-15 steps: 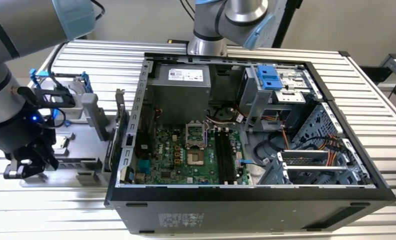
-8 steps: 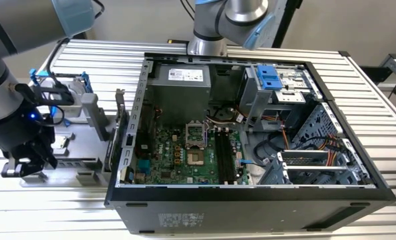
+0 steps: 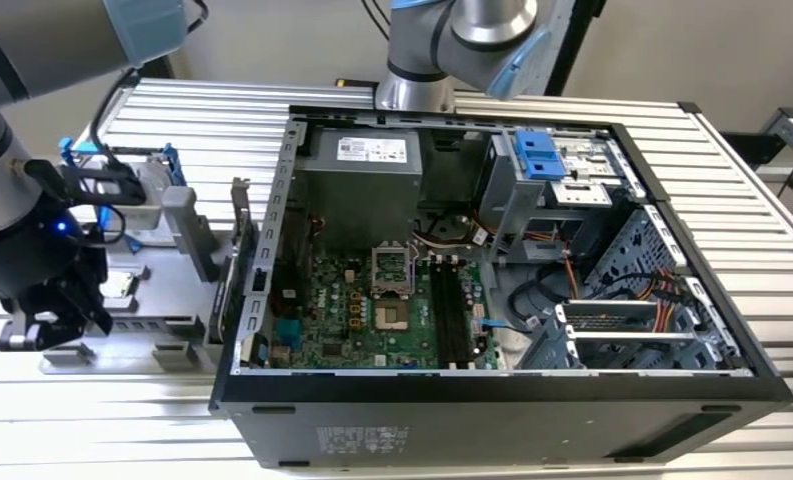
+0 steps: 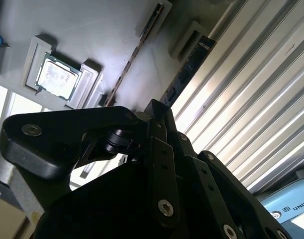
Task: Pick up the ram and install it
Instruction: 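Pick up the ram and move it above insertion slot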
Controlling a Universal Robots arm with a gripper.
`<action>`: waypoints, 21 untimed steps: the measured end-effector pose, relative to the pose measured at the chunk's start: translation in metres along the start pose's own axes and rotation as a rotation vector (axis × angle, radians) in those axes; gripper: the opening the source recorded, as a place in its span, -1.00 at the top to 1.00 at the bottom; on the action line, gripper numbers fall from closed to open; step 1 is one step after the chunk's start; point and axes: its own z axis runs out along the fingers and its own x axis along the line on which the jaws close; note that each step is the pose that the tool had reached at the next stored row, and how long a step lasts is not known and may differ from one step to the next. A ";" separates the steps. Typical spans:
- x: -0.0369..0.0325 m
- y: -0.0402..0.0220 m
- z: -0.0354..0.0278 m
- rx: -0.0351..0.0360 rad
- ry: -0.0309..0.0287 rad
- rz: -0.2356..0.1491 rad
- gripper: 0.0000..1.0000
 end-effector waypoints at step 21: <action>-0.0005 0.0003 -0.0168 0.0000 0.0000 0.000 1.00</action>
